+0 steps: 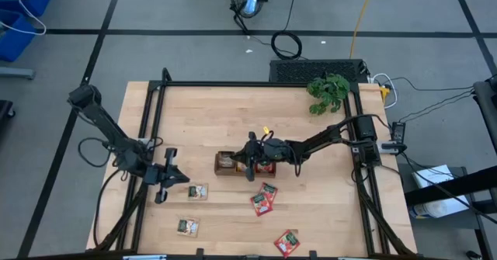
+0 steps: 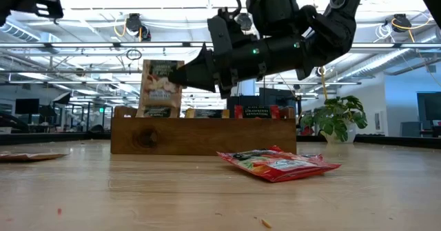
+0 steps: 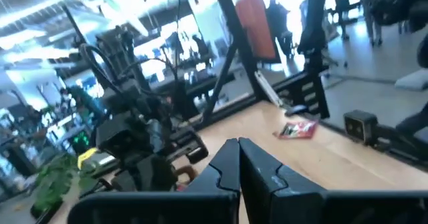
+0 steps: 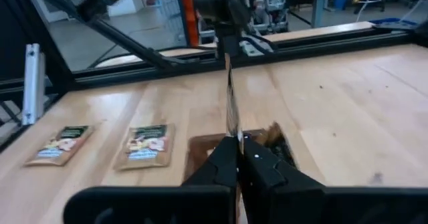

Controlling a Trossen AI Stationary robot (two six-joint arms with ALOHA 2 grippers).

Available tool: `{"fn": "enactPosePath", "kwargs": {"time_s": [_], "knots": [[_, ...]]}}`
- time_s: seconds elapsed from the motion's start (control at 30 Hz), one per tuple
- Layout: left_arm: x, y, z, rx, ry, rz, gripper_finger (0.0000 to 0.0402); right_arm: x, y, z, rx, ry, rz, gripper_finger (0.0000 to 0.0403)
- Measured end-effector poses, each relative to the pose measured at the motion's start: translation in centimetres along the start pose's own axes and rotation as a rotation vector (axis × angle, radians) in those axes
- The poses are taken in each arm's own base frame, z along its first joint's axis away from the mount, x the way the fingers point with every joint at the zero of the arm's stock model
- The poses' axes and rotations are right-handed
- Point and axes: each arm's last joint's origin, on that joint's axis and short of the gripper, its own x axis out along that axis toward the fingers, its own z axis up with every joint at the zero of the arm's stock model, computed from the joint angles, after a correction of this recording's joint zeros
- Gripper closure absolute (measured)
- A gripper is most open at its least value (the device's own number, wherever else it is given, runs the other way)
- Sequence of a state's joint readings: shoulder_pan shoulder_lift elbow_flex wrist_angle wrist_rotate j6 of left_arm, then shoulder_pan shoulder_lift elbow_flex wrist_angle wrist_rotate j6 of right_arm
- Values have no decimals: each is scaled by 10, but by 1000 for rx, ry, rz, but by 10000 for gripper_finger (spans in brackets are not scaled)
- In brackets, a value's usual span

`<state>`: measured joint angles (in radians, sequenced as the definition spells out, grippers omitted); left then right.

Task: Pick & Place Tea
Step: Put the brown tea bag into the left section of the wooden organizer

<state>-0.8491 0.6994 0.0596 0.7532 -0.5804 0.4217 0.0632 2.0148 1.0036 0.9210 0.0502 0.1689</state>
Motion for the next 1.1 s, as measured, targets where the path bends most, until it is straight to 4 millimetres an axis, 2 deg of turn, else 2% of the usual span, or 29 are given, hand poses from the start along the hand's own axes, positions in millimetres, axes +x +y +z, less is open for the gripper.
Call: {"fn": "enactPosePath", "kwargs": {"time_s": [0.07, 0.27, 0.5, 0.63, 0.97, 1.1], "knots": [[-3, 0, -5, 14, -29, 13, 394, 0, 1, 1, 1, -5, 4, 403], [-1, 2, 2, -1, -69, 30, 393, 0, 4, 1, 4, -11, 6, 403], [-1, 2, 1, 5, -59, 25, 392, 9, 12, -18, 15, 8, 0, 403], [-1, 1, 1, -6, -59, 24, 392, 13, 10, -25, 12, 20, -23, 403], [-1, 1, 1, -10, -55, 21, 392, 14, 3, -26, -10, 51, -42, 403], [-1, 1, 1, -9, -54, 21, 392, 15, 2, -34, -11, 64, -43, 403]]}}
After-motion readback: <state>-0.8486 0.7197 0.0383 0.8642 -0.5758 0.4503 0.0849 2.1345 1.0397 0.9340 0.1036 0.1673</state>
